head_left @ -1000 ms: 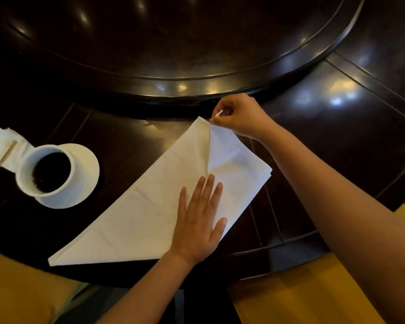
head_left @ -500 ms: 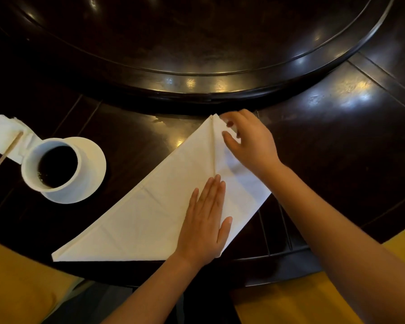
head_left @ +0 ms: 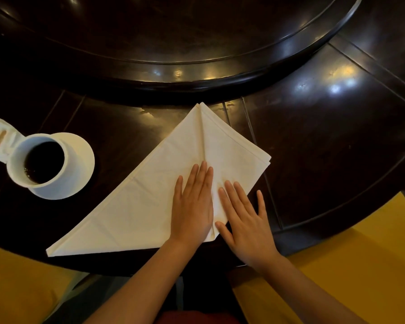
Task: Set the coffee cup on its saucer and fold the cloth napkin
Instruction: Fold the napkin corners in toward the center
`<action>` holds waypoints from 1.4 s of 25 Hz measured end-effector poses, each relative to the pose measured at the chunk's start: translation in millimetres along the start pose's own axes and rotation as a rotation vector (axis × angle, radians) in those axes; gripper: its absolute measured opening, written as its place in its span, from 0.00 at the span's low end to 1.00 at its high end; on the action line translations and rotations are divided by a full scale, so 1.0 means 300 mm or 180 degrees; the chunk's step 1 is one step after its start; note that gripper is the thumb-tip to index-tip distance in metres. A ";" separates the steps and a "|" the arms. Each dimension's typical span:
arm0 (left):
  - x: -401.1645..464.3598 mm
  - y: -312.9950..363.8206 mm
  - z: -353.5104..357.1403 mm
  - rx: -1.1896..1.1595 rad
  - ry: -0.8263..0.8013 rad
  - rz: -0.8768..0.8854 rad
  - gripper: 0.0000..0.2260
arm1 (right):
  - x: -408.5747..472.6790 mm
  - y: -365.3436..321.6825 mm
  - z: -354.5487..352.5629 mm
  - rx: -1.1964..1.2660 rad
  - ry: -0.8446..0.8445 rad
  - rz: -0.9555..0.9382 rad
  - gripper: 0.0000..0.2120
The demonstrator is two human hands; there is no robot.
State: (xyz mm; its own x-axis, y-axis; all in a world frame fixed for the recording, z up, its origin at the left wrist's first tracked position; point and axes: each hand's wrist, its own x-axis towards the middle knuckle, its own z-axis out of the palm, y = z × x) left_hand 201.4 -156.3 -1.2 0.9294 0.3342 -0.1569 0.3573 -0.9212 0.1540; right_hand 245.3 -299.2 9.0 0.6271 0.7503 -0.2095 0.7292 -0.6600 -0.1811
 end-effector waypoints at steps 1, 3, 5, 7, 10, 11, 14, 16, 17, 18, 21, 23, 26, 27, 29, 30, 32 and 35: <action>0.000 0.004 0.000 -0.0005 0.0012 0.0011 0.30 | -0.001 0.002 -0.001 -0.0023 -0.0015 0.0005 0.30; -0.004 0.012 -0.008 -0.0136 0.0182 -0.0068 0.24 | -0.004 -0.001 0.000 -0.0030 -0.0023 0.0010 0.30; 0.025 0.019 -0.042 -0.0285 0.0340 -0.0137 0.24 | -0.003 -0.007 0.000 -0.0027 -0.0012 0.0045 0.30; 0.102 0.016 -0.087 0.0024 0.0233 0.0153 0.26 | -0.003 -0.006 0.004 -0.0012 0.0004 0.0048 0.30; 0.247 -0.010 -0.093 0.0459 -0.0122 0.0566 0.28 | -0.005 -0.004 0.001 0.0057 0.0050 0.0027 0.30; 0.286 -0.025 -0.086 0.0449 -0.0175 0.0564 0.28 | -0.005 -0.006 0.000 0.0086 0.0058 0.0041 0.30; 0.337 -0.068 -0.071 0.0303 -0.0161 0.0496 0.28 | -0.015 -0.018 -0.002 0.0094 0.0109 0.0040 0.30; 0.345 -0.077 -0.071 0.0226 -0.0066 0.0383 0.28 | -0.016 -0.029 -0.017 0.0054 0.0213 0.0066 0.30; 0.347 -0.076 -0.069 0.0202 -0.0019 0.0355 0.27 | 0.000 -0.040 -0.028 0.0065 0.0309 0.0140 0.30; 0.348 -0.075 -0.066 0.0192 0.0013 0.0351 0.27 | 0.030 -0.055 -0.037 0.0135 0.0429 0.0274 0.29; 0.345 -0.075 -0.054 0.0265 0.0044 0.0297 0.28 | 0.151 -0.099 -0.035 0.0385 0.0686 0.0853 0.28; 0.349 -0.076 -0.054 0.0284 0.0039 0.0282 0.28 | 0.187 -0.114 -0.003 0.0375 0.0587 0.0958 0.28; 0.352 -0.072 -0.052 0.0249 0.0030 0.0289 0.27 | 0.149 -0.113 0.047 0.0282 0.0523 0.0835 0.28; 0.351 -0.073 -0.051 0.0237 0.0033 0.0294 0.27 | 0.118 -0.116 0.056 0.0322 0.0527 0.0787 0.28; 0.352 -0.075 -0.052 0.0231 0.0061 0.0294 0.28 | 0.036 -0.129 0.061 0.0394 0.0480 0.0663 0.28; 0.352 -0.076 -0.052 0.0232 0.0063 0.0280 0.28 | -0.011 -0.138 0.059 0.0382 0.0430 0.0586 0.28; 0.352 -0.073 -0.049 0.0258 0.0068 0.0264 0.29 | -0.078 -0.148 0.043 0.0352 0.0363 0.0471 0.28; 0.351 -0.075 -0.047 0.0249 0.0093 0.0286 0.29 | 0.024 -0.102 -0.007 0.0316 0.0612 0.0516 0.27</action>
State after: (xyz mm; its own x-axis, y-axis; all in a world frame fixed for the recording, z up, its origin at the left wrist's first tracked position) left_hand 292.5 -97.6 -7.6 0.9600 0.2543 -0.1173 0.2652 -0.9600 0.0894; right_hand 228.1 -273.4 15.1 0.7808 0.6220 -0.0589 0.5905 -0.7655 -0.2555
